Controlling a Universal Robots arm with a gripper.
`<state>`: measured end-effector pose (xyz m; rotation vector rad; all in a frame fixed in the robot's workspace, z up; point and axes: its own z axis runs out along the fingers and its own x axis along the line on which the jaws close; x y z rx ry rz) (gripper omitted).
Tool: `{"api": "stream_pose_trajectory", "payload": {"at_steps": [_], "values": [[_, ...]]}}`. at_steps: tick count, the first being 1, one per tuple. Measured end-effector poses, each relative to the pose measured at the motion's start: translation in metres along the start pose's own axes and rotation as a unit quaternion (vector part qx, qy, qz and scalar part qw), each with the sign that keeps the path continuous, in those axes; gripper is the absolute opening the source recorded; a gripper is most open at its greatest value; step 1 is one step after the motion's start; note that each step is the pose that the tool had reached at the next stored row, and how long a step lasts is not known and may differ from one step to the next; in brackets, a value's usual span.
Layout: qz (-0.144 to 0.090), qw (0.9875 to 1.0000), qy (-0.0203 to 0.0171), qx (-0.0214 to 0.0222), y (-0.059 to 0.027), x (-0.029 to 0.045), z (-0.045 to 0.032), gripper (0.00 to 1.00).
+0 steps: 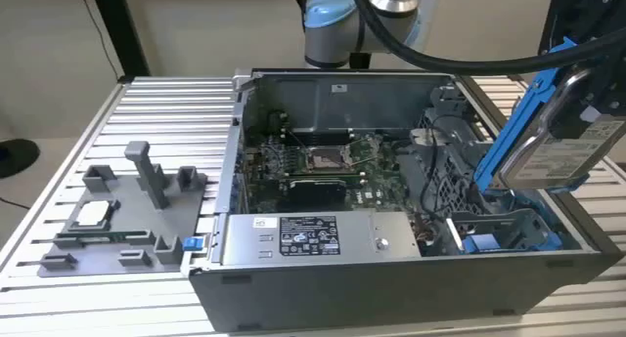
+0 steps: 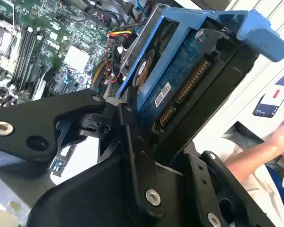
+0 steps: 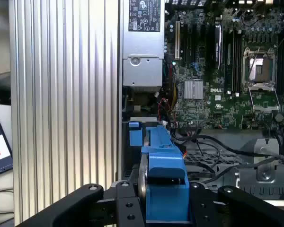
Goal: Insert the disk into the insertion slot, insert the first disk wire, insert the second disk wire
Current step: 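Insert the disk into the insertion slot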
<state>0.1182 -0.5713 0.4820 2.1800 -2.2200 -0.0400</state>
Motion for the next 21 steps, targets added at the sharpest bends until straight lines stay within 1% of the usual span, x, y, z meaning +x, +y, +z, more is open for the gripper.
{"api": "stream_pose_trajectory", "payload": {"at_steps": [9,13,21], "values": [[0.0,1.0,0.0,0.0,0.0,0.0,0.0,0.0],[0.0,1.0,0.0001,0.0,-0.0016,0.0005,0.0002,0.0],[0.0,1.0,0.0,0.0,-0.0021,0.0087,0.0024,0.0]]}}
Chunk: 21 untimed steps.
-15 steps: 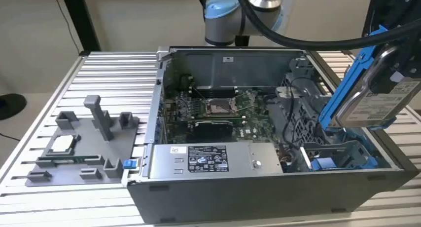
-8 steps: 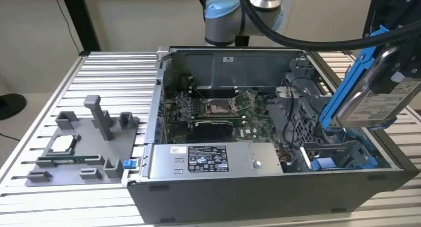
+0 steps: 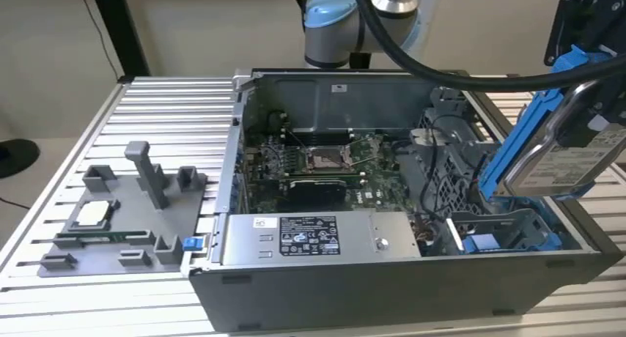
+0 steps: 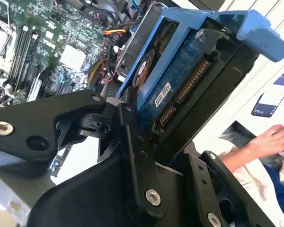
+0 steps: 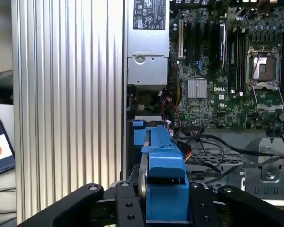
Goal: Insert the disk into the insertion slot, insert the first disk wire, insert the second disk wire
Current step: 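Insert the disk into the insertion slot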
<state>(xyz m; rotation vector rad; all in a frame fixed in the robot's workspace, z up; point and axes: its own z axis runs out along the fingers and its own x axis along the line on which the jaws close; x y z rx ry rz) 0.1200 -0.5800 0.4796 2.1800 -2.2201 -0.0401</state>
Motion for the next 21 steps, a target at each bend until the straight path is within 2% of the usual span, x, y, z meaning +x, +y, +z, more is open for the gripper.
{"api": "stream_pose_trajectory", "payload": {"at_steps": [12,21], "values": [[0.0,1.0,0.0,0.0001,0.0004,0.0002,0.0005,0.0],[0.0,1.0,0.0001,0.0001,0.0006,0.002,0.0125,0.0]]}}
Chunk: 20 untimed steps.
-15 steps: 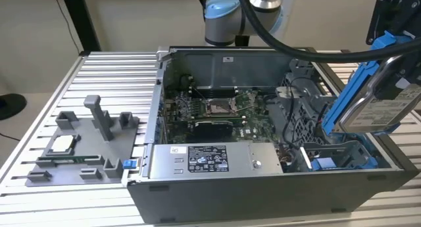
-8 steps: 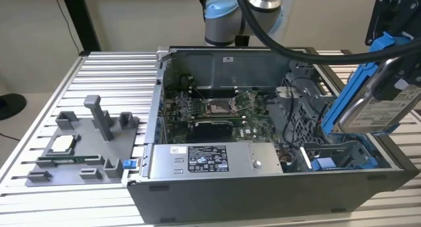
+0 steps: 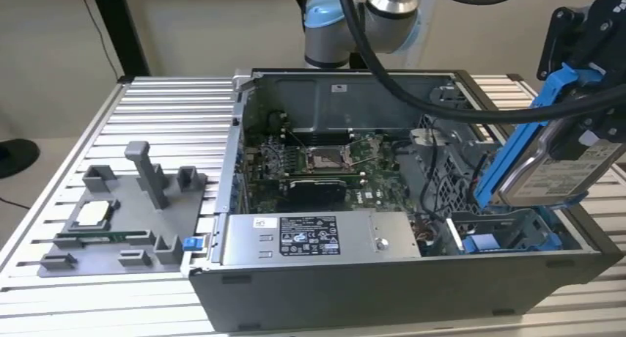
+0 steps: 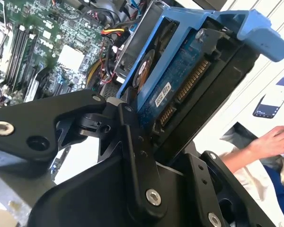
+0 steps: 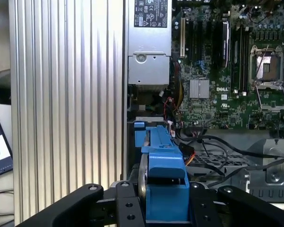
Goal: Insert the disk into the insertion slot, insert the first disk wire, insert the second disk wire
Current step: 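Insert the disk into the insertion slot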
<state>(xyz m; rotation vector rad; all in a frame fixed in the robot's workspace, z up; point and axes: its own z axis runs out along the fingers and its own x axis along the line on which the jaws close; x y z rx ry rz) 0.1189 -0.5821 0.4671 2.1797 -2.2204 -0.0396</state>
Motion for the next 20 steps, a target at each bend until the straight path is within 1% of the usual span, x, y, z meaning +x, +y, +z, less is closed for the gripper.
{"api": "stream_pose_trajectory", "payload": {"at_steps": [12,16,20], "values": [[0.0,1.0,0.0,0.0,-0.001,0.0003,0.0219,0.0],[-0.001,1.0,-0.0001,0.0,-0.0019,-0.0032,0.0292,0.0],[-0.002,1.0,0.0,0.0,-0.0067,-0.0053,0.0362,0.0]]}}
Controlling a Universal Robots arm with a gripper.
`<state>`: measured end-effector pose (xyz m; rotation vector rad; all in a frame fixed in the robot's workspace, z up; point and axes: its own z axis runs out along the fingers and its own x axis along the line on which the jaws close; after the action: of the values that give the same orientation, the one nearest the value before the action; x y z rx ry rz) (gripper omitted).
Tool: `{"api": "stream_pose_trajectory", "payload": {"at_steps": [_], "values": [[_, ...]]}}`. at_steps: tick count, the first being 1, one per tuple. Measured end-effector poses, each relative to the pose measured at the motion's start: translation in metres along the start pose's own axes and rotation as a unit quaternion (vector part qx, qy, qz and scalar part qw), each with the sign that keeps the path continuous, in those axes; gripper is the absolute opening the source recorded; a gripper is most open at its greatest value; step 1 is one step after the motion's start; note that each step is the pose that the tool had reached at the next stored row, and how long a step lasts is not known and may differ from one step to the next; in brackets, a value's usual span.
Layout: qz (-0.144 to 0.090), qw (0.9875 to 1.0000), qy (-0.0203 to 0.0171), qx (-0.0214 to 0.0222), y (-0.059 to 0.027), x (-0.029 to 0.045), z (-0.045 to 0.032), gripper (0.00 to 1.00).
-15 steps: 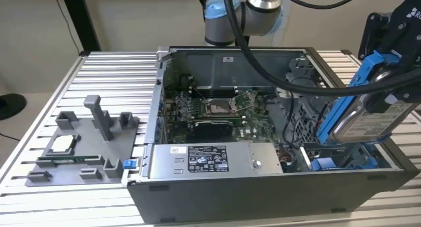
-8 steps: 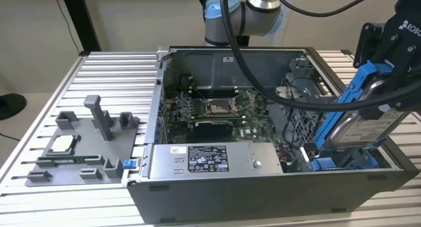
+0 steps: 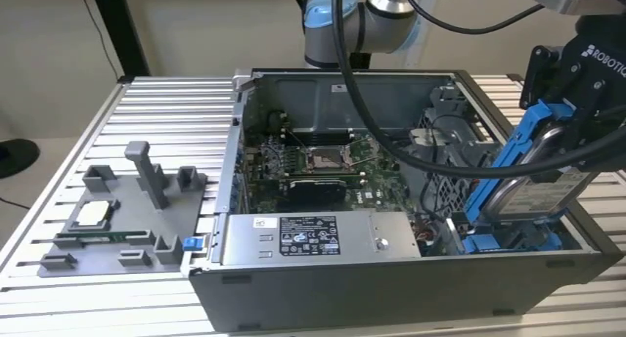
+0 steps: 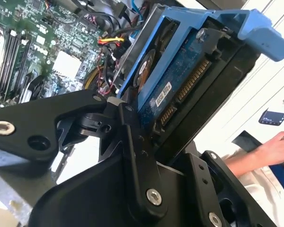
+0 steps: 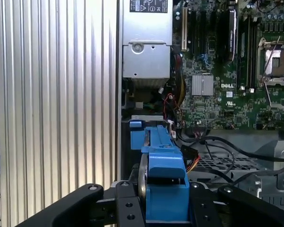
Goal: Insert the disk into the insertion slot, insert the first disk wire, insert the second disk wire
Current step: 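Insert the disk into the insertion slot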
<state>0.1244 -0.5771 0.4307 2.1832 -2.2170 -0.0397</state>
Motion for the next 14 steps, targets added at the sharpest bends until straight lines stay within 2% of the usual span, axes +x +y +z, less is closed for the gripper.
{"api": "stream_pose_trajectory", "payload": {"at_steps": [14], "values": [[0.0,1.0,0.0001,0.0,0.0022,0.0004,0.0201,0.0]]}}
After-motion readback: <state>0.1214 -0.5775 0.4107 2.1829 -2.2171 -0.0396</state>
